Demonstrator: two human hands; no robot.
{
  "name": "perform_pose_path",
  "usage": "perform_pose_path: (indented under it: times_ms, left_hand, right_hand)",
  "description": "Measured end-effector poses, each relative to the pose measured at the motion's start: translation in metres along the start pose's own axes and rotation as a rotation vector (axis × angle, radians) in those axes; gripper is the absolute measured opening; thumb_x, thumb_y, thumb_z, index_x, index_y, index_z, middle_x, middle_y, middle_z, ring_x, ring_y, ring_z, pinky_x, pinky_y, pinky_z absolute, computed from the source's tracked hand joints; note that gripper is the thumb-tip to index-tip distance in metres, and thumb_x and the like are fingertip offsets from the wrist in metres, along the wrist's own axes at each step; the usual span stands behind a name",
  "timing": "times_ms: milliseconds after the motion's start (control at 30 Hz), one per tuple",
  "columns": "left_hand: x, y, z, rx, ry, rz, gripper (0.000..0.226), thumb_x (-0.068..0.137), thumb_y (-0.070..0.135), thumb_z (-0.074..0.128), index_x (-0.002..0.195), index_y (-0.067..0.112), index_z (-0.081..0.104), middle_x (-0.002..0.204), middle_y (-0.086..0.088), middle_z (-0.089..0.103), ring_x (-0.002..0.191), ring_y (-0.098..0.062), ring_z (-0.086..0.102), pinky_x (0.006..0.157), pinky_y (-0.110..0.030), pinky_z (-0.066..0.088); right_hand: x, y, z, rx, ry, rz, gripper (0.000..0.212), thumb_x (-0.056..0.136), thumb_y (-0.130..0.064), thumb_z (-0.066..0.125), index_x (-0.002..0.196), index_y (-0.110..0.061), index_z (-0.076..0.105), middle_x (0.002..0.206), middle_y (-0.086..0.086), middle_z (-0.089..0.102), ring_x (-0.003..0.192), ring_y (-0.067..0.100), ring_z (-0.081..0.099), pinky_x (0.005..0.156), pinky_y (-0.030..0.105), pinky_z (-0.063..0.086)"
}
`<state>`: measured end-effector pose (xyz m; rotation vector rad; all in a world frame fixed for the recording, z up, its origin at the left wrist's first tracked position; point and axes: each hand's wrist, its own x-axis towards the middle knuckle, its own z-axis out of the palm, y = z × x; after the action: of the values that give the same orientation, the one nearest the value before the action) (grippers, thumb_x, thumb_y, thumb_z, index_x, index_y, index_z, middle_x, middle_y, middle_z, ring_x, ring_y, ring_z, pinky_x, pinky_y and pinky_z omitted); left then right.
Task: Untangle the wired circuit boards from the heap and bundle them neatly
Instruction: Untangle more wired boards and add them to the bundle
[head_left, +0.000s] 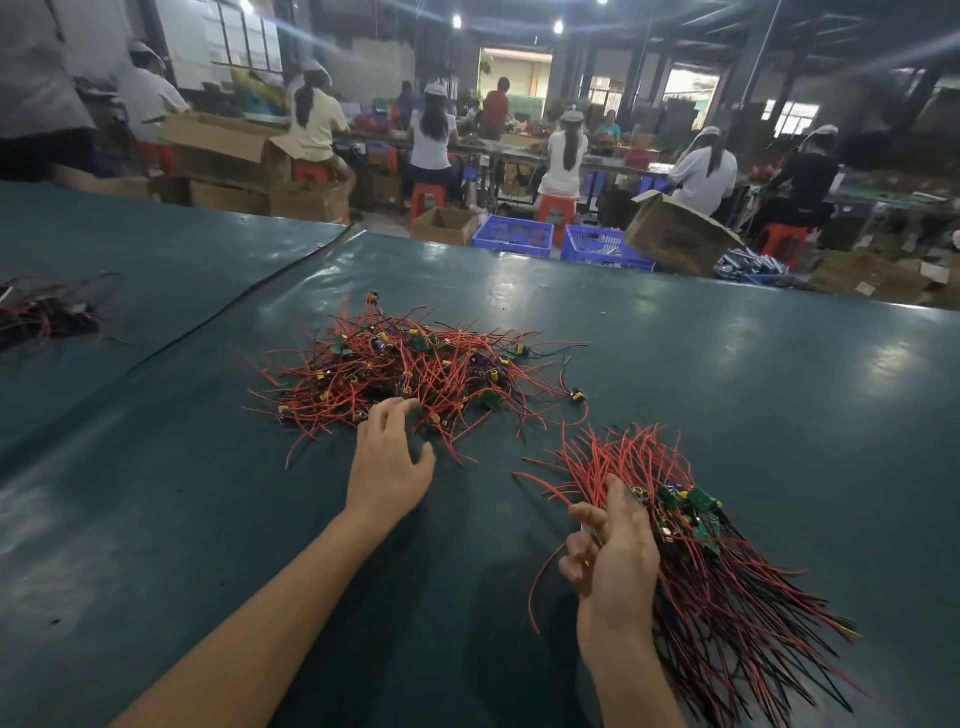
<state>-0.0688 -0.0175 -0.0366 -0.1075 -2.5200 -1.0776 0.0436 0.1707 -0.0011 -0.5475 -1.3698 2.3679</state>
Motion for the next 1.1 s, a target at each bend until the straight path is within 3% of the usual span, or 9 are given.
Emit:
perform_pose_path:
  times_ms: [67, 167, 300, 467, 633, 767, 867, 1000, 1100]
  left_hand:
    - [0.010, -0.005, 0.003, 0.043, -0.047, -0.041, 0.054, 0.090, 0.019, 0.063, 0.139, 0.012, 0.043, 0.137, -0.005, 0.044, 0.125, -0.024, 0.040, 0.105, -0.038, 0.038]
    - [0.023, -0.008, 0.006, 0.018, -0.074, -0.115, 0.056, 0.090, 0.021, 0.065, 0.141, 0.012, 0.043, 0.131, -0.007, 0.046, 0.112, -0.026, 0.052, 0.098, -0.040, 0.046]
    - [0.036, -0.009, 0.006, 0.020, -0.071, -0.145, 0.033, 0.090, 0.020, 0.066, 0.120, 0.008, 0.061, 0.112, -0.009, 0.057, 0.101, -0.024, 0.058, 0.090, -0.033, 0.048]
    - [0.019, 0.001, 0.001, -0.072, -0.008, -0.117, 0.020, 0.093, 0.015, 0.061, 0.111, 0.007, 0.065, 0.104, -0.005, 0.057, 0.089, -0.014, 0.056, 0.088, -0.028, 0.047]
    - [-0.029, 0.025, -0.012, -0.283, 0.183, 0.067, 0.015, 0.090, 0.009, 0.065, 0.102, 0.018, 0.067, 0.099, 0.001, 0.057, 0.083, 0.001, 0.059, 0.072, -0.006, 0.045]
    - [-0.053, 0.044, -0.019, -0.308, 0.199, 0.333, 0.015, 0.085, 0.002, 0.069, 0.097, 0.011, 0.070, 0.094, 0.000, 0.058, 0.079, -0.008, 0.061, 0.073, -0.014, 0.050]
    - [-0.059, 0.049, -0.021, -0.276, 0.189, 0.496, 0.011, 0.083, 0.004, 0.069, 0.093, 0.005, 0.071, 0.091, -0.001, 0.058, 0.080, -0.006, 0.058, 0.074, -0.017, 0.049]
    - [-0.066, 0.050, -0.020, -0.296, 0.127, 0.670, 0.009, 0.081, 0.001, 0.069, 0.090, 0.001, 0.071, 0.089, -0.003, 0.058, 0.081, -0.005, 0.057, 0.072, -0.017, 0.049]
    - [-0.071, 0.052, -0.018, -0.317, 0.051, 0.763, 0.016, 0.079, 0.000, 0.069, 0.095, 0.003, 0.069, 0.090, -0.005, 0.059, 0.081, -0.009, 0.059, 0.071, -0.020, 0.052]
  right_hand:
    - [0.001, 0.002, 0.000, -0.014, 0.000, 0.009, 0.014, 0.100, -0.033, 0.051, 0.112, -0.030, 0.058, 0.059, -0.008, 0.063, 0.038, 0.004, 0.039, 0.034, 0.018, 0.028]
    - [0.003, 0.005, 0.000, -0.030, -0.011, 0.016, 0.014, 0.100, -0.032, 0.051, 0.111, -0.028, 0.059, 0.058, -0.007, 0.062, 0.038, 0.005, 0.038, 0.034, 0.017, 0.028]
    - [0.003, 0.007, 0.001, -0.050, -0.039, 0.027, 0.013, 0.100, -0.031, 0.052, 0.107, -0.024, 0.061, 0.058, -0.006, 0.061, 0.038, 0.005, 0.039, 0.033, 0.018, 0.028]
    - [0.004, 0.009, 0.002, -0.075, -0.064, 0.027, 0.014, 0.099, -0.031, 0.053, 0.103, -0.022, 0.063, 0.060, -0.003, 0.060, 0.039, 0.006, 0.040, 0.034, 0.018, 0.029]
    - [0.003, 0.013, 0.004, -0.126, -0.124, 0.039, 0.021, 0.099, -0.029, 0.053, 0.097, -0.015, 0.068, 0.057, -0.003, 0.058, 0.038, 0.004, 0.037, 0.034, 0.018, 0.028]
    - [-0.006, 0.020, 0.010, -0.296, -0.197, -0.047, 0.023, 0.096, -0.028, 0.058, 0.085, -0.014, 0.073, 0.057, -0.005, 0.057, 0.044, 0.006, 0.039, 0.039, 0.017, 0.031]
    - [-0.011, 0.022, 0.012, -0.375, -0.248, -0.121, 0.027, 0.093, -0.031, 0.059, 0.075, -0.017, 0.073, 0.057, -0.005, 0.059, 0.049, 0.003, 0.046, 0.051, 0.019, 0.036]
    - [-0.014, 0.019, 0.014, -0.326, -0.346, -0.151, 0.025, 0.083, -0.043, 0.058, 0.076, -0.028, 0.077, 0.061, -0.007, 0.061, 0.052, -0.001, 0.051, 0.054, 0.014, 0.039]
    - [-0.016, 0.019, 0.016, -0.263, -0.394, -0.189, 0.024, 0.083, -0.035, 0.060, 0.078, -0.021, 0.079, 0.072, -0.003, 0.073, 0.064, 0.004, 0.066, 0.060, 0.013, 0.048]
